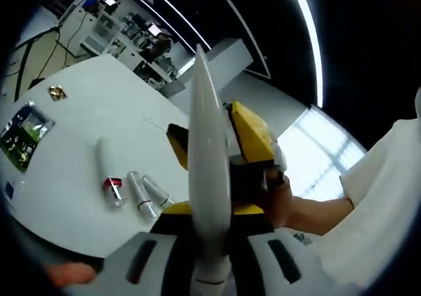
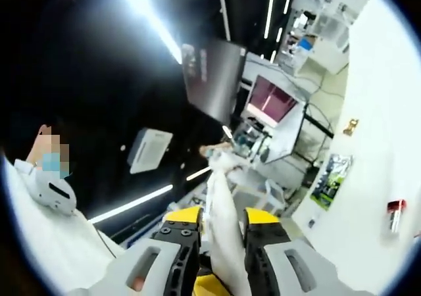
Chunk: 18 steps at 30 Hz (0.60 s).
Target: Arrange the skincare products in the storage area until every visible bottle or jar stands upright without overlapping.
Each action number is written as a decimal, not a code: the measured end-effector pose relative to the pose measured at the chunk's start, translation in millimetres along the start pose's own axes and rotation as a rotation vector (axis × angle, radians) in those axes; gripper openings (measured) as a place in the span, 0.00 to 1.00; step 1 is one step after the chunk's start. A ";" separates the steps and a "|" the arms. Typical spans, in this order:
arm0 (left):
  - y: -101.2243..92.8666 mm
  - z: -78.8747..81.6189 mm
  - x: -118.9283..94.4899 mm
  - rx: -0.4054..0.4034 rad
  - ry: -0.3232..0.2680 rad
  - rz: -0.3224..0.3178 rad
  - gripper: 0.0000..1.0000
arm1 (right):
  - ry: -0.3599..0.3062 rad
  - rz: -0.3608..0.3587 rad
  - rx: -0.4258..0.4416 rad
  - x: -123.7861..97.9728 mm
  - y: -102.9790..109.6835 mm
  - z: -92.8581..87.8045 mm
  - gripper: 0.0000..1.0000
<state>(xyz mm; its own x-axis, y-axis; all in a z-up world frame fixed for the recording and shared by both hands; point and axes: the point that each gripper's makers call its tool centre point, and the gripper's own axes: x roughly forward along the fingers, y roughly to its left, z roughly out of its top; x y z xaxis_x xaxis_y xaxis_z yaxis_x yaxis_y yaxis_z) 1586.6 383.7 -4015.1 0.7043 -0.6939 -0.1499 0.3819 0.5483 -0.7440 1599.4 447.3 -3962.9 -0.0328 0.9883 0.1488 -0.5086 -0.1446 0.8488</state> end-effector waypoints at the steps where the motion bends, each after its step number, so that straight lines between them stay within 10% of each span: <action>1: -0.8 0.1 0.1 -0.003 0.000 -0.006 0.11 | 0.003 0.001 0.001 0.3 1.1 -0.8 0.31; 18: 12.9 6.5 -2.6 0.017 -0.035 0.043 0.12 | 0.076 -0.154 -0.140 -0.5 -12.8 -22.9 0.63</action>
<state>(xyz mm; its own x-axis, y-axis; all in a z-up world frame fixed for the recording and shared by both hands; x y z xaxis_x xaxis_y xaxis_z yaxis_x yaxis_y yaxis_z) 1593.6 395.6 -4020.1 0.7405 -0.6532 -0.1581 0.3608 0.5848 -0.7266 1586.2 449.8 -3985.5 -0.0074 0.9998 -0.0208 -0.6272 0.0116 0.7788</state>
